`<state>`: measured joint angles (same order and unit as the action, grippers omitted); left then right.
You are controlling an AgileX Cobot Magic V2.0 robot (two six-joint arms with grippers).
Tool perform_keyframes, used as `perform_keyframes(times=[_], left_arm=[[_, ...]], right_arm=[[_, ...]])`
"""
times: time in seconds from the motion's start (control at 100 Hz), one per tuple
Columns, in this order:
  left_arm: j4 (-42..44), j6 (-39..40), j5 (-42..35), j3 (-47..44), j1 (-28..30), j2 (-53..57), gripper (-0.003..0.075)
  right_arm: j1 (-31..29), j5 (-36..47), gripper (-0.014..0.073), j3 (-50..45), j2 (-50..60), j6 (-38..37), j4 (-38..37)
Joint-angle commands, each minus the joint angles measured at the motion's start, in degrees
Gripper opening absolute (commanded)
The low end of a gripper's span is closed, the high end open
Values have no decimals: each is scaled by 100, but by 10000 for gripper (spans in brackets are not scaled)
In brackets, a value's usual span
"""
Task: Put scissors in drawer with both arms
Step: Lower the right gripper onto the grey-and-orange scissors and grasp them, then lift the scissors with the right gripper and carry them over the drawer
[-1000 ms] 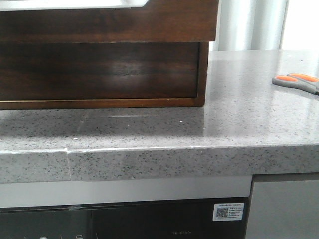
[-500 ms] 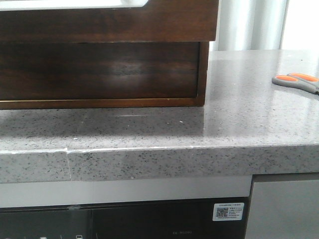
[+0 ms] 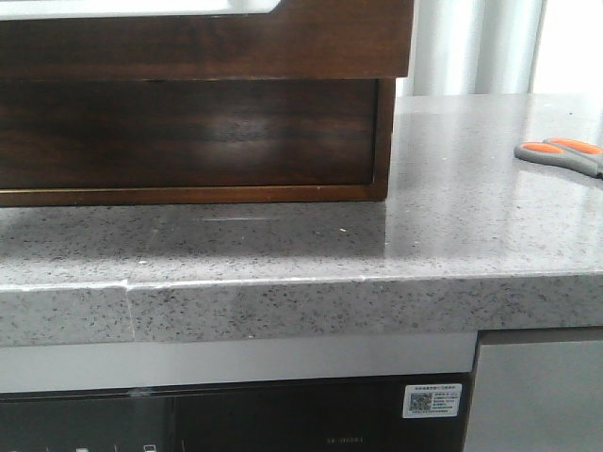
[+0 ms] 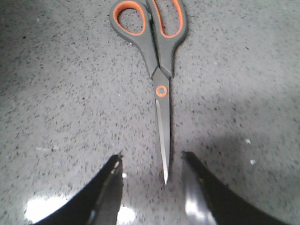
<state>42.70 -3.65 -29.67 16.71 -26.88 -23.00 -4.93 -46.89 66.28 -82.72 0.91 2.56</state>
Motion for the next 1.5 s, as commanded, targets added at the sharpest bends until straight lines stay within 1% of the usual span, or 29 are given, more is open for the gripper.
perform_keyframes(times=[0.0, 0.09, 0.34, 0.55, 0.7, 1.1, 1.17, 1.22, 1.34, 1.41, 1.44, 1.49], left_arm=[[-249, 86, -209, 151, -28, -6, 319], [-249, 86, -211, 151, -28, -6, 319], [-249, 86, -211, 151, -28, -6, 319], [-249, 86, -211, 151, -28, -6, 319], [-249, 86, -211, 151, -28, -6, 319], [-249, 86, -211, 151, -28, -6, 319], [-249, 86, -211, 151, -28, -6, 319], [-249, 86, -211, 151, -28, -6, 319], [-249, 86, -211, 151, -28, -6, 318], [-249, 86, -211, 151, -28, -6, 318], [-249, 86, -211, 151, -17, -6, 318], [-249, 86, -198, 151, -17, -6, 318]], right_arm=[[7, -45, 345, 589, -256, 75, -185], [7, -288, 345, 940, -659, 75, -289], [7, -1097, 345, 1968, -1653, 257, -289], [7, -1682, 344, 2659, -2188, 378, -289], [7, -1804, 344, 2802, -2338, 458, -256], [7, -1815, 336, 2813, -2575, 485, -188], [7, -1838, 276, 2813, -2575, 505, -188], [7, -1863, 205, 2813, -2575, 526, -188], [7, -1945, -1, 2813, -2575, 567, -188], [7, -1986, -96, 2813, -2575, 567, -175], [7, -2026, -126, 2813, -2564, 567, -142], [47, -2090, -124, 2825, -2479, 579, -92]])
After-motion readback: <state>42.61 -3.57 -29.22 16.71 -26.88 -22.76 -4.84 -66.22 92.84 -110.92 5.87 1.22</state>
